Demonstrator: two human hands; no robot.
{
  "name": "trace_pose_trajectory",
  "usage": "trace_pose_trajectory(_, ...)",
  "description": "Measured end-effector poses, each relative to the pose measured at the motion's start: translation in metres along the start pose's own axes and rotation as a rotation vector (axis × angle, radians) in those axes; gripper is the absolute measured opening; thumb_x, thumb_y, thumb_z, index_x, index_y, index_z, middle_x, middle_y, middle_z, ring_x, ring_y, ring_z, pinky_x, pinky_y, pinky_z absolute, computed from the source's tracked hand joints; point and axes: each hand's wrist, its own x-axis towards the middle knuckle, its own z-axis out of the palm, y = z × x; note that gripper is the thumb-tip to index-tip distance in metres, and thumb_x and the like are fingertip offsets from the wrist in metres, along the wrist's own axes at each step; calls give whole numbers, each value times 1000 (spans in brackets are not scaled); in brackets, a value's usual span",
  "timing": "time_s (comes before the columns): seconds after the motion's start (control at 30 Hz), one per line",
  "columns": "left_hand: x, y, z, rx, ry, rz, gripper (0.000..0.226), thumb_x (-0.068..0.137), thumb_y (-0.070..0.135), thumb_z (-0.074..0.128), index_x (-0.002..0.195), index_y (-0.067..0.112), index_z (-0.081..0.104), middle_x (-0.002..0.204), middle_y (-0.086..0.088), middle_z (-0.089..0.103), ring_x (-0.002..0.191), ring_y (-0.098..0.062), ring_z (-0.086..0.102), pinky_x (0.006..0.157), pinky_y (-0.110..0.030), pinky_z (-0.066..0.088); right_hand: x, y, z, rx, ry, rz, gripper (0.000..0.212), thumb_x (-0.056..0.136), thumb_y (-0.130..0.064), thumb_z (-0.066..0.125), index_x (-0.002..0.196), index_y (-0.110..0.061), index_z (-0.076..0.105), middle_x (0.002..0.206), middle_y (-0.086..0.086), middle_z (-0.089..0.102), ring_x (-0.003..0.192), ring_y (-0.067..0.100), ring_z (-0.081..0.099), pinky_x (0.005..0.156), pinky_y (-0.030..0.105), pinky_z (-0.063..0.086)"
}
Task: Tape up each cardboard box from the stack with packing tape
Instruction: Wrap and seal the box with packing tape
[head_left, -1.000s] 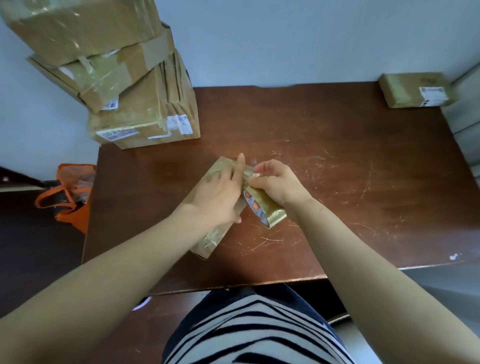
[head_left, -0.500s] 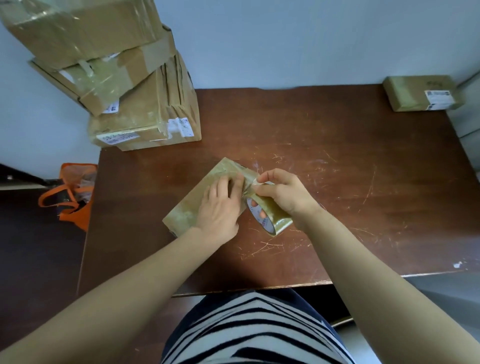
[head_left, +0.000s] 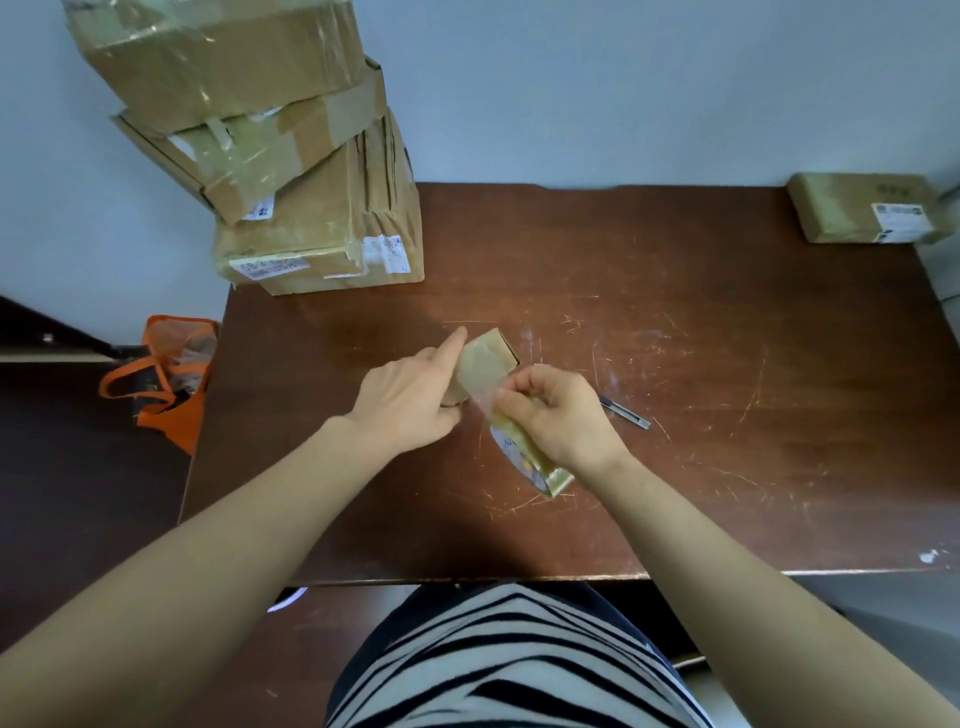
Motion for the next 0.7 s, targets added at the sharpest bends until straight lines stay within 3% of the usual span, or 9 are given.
trace_pose_trajectory(0.13,3,-2,0,-75,-48,8,91,90,43,57,152,26,-7,141,-4,44,117,-29,53,83,-35,42,13,22,12,78,30,89,8,92,-20,62,87,-13,63,72,1,67,68,33,67,57,30,55)
trace_pose_trajectory(0.2,0,-6,1,-21,25,59,96,89,42,59,152,22,-10,155,-6,25,136,-28,36,102,-37,36,23,19,19,100,31,88,9,93,-19,61,84,-16,61,72,0,66,67,28,65,55,25,53)
trace_pose_trajectory(0.27,-1,-10,8,134,215,248,93,86,34,62,154,14,1,162,-7,3,148,-23,10,118,-39,15,31,19,23,112,29,71,10,92,-19,61,83,-16,60,76,0,66,72,26,64,62,30,54)
trace_pose_trajectory(0.33,2,-16,15,202,272,398,84,84,23,63,153,9,16,160,-8,10,148,-22,12,120,-38,11,37,20,24,81,33,51,10,92,-21,62,82,-20,61,85,2,68,80,24,66,75,34,54)
trace_pose_trajectory(0.43,6,-19,13,231,223,429,72,90,21,49,152,8,16,160,-8,13,147,-21,13,120,-36,7,44,22,26,68,39,35,9,91,-22,62,82,-22,62,93,3,69,92,23,66,88,41,53)
trace_pose_trajectory(0.53,3,-17,18,259,221,441,76,85,10,52,152,10,17,160,-7,14,147,-19,12,119,-38,8,48,21,25,71,19,33,12,90,-21,63,94,-10,65,94,5,70,93,23,67,90,45,52)
trace_pose_trajectory(0.63,6,-18,20,195,186,470,88,84,-1,54,152,17,2,160,0,1,147,-14,-1,120,-34,4,48,21,26,90,15,39,11,90,-21,63,95,-11,64,95,6,70,94,23,66,91,45,52)
trace_pose_trajectory(0.7,6,-19,13,117,122,443,82,90,3,51,151,20,-2,159,3,-6,147,-14,-6,117,-37,16,47,19,26,108,-4,33,5,90,-23,63,89,-18,64,94,4,70,92,22,67,90,44,53)
